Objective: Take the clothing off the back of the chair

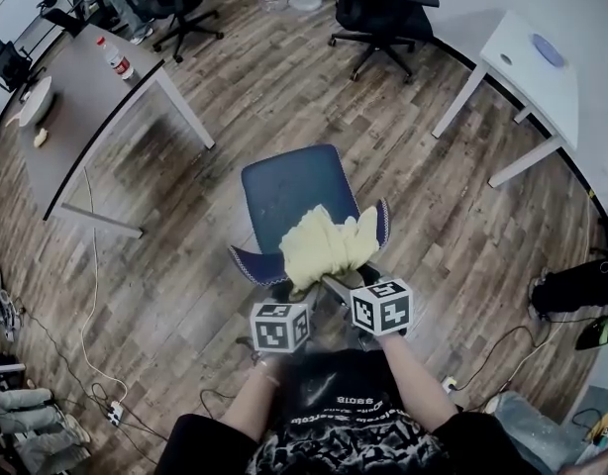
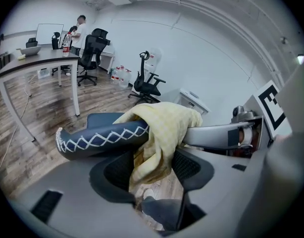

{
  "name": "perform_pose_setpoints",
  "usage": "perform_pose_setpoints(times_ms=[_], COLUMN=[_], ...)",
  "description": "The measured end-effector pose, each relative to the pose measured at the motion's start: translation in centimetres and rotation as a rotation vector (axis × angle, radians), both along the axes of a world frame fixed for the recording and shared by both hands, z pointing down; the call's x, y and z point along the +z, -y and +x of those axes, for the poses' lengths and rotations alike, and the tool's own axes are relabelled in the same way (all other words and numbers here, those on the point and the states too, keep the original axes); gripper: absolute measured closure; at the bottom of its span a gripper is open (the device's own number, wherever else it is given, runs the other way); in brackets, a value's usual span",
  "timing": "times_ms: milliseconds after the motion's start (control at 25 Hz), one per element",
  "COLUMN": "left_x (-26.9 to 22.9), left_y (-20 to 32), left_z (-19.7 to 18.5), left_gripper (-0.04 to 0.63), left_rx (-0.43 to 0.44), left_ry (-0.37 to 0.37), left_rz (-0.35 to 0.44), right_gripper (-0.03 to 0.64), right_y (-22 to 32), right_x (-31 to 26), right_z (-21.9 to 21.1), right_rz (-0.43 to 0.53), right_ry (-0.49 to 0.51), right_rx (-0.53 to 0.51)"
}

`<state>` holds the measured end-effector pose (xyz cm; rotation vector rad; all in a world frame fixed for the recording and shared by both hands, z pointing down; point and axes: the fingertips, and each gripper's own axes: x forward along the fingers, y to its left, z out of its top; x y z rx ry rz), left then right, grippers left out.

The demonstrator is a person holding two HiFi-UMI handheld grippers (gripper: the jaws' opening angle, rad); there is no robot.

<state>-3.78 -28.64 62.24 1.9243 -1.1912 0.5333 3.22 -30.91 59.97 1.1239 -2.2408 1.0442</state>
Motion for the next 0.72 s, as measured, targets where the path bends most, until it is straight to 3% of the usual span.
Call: perform_pose_setpoints(times_ms=[120,200,280,520,720], left_x=[0.2,0.2,0.3,0.2,-0.1], left_y=[0.0,-0.1,0.0,-0.3,-0.7], left_z=[0.5,1.4,2.0,2.1,2.4], left_gripper=[0.364,0.425,0.477,0.519,0.531], left_rx=[0.024,0.054,0.08,0.112,0.139], left_ry=[-0.041,-0.074,-0.061,-0.033,-0.016], left_rz=[-0.017,-0.033,-0.037,-0.026,-0.006], right_gripper=[0.301,0.337,0.376,0.495,0.525], right_y=[-0.2,-0.4,-0.5,-1.0,-1.2], right_x=[-0.1,-0.2,-0.3,-0.7,-1.1], right_z=[-0.2,-0.4,-0.7,-1.4,-1.3], right_rz=[0.008,0.009,0.007,0.037,0.067], right_ry=[0.003,-0.001,-0.008,-0.058,-0.074], right_rx=[-0.017,-0.02,-0.026,-0.051,-0.054])
